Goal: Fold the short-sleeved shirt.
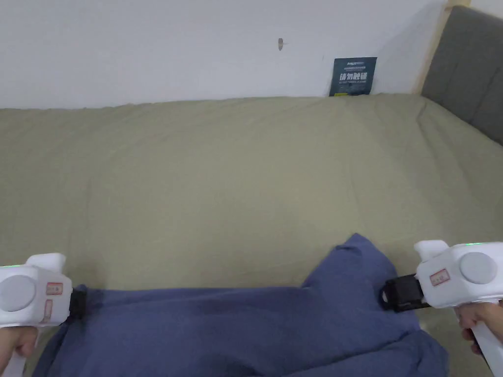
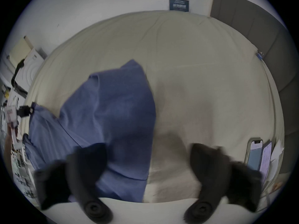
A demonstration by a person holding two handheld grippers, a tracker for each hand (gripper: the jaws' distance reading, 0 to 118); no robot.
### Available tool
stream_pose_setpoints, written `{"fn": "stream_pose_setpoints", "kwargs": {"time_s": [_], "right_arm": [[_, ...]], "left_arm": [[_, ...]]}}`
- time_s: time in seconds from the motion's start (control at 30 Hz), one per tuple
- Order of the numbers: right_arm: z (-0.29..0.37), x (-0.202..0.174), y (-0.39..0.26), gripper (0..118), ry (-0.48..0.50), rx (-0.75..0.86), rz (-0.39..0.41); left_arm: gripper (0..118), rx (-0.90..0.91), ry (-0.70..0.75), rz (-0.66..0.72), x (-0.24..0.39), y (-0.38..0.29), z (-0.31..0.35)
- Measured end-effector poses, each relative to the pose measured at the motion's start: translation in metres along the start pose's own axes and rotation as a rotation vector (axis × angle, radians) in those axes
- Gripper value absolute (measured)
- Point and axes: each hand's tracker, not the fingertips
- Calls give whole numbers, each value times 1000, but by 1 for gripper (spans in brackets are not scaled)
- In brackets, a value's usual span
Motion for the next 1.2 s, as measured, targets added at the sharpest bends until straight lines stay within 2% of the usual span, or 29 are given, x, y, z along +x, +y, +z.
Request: {"fn": "stream_pose_setpoints", "kwargs": {"time_s": [0.03,0.07,0.1,0.13,0.17,0.2,0.33,0.43,0.47,0.6,0.8,0.97,1.2], "right_arm": [[-3,-2,-1,46,-21,4,85],[-5,-1,-1,32,-57,41,138],[1,1,-2,5,30,57,111],[6,3,-2,2,93,55,74],[11,5,-3,2,135,87,72],[14,8,-2,2,105,107,88],[51,3,-10,2,120,146,132],[80,1,-22,2,157,203,136],[89,5,-25,2,149,211,105],[121,5,-46,2,178,256,87],[168,-9,-98,2,188,316,121],[188,-5,-138,2,210,340,127],[173,10,-193,2,232,285,126]], "left_arm": [[4,-1,0,1,0,0,0],[4,0,-1,1,1,0,0],[4,-1,-5,4,-1,0,0],[4,0,-7,6,-2,0,2],[4,0,-11,7,-3,0,5],[4,2,-13,8,-4,-1,9],[4,37,-33,11,-12,-7,36],[3,61,-51,6,-18,-17,63],[2,65,-62,-1,-19,-20,70],[2,113,-89,20,-28,-41,102],[2,171,-104,8,-42,-82,148],[2,206,-109,1,-46,-126,172],[2,210,-105,30,-55,-195,173]]}}
